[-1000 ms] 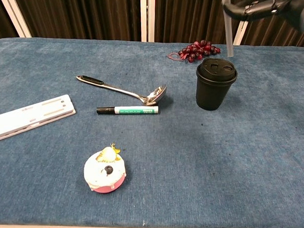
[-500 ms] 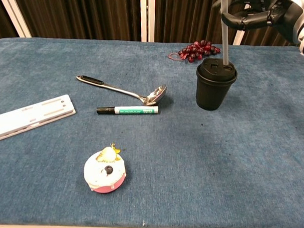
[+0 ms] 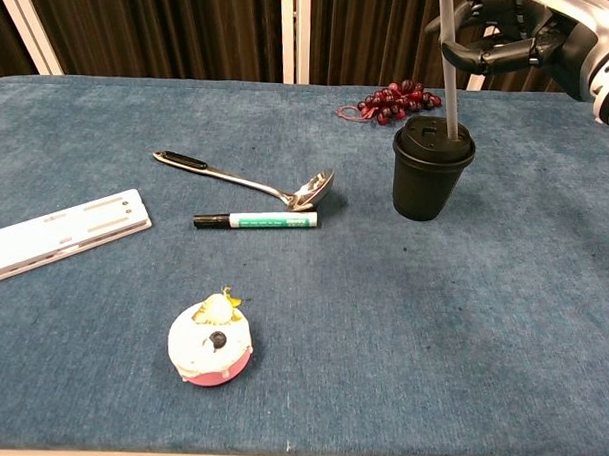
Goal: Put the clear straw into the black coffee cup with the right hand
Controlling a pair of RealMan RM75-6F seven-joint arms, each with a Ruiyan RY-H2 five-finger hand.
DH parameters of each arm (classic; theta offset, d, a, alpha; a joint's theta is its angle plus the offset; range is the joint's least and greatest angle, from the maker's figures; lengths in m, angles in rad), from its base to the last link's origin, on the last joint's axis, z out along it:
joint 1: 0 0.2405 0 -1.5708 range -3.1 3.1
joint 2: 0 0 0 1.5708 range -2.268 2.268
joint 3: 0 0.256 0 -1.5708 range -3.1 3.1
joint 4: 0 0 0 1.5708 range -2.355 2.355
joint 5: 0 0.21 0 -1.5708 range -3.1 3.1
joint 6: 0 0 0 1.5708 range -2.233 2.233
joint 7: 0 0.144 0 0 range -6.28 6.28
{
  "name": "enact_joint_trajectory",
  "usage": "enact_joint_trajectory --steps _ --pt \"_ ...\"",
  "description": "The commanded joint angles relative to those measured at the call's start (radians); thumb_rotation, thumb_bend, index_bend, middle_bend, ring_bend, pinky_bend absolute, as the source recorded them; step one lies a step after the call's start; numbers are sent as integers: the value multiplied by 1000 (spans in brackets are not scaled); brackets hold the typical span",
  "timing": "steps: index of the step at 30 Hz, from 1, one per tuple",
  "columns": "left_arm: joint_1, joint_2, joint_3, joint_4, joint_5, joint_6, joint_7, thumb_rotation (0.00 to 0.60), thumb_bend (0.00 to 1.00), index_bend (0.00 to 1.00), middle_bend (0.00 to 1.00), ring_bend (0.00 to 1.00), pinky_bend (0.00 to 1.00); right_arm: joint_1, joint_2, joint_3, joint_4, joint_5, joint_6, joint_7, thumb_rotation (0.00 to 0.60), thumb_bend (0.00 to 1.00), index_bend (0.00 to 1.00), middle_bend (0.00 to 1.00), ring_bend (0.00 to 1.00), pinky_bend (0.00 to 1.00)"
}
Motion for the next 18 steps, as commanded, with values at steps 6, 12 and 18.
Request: enact_joint_trajectory --steps 6,12,18 --pt "1 -5 0 5 -3 -1 -4 600 75 131 143 75 8 -18 -23 -21 56 -4 -8 72 600 600 673 348 184 254" --pt "-3 -6 -1 3 1 -1 -1 600 75 131 143 75 8 -21 -57 -46 122 -28 -19 146 600 600 572 348 135 193" --pt "-2 -3 0 -2 2 1 3 600 75 131 143 75 8 -24 -48 -64 136 -68 -8 173 600 598 335 310 61 118"
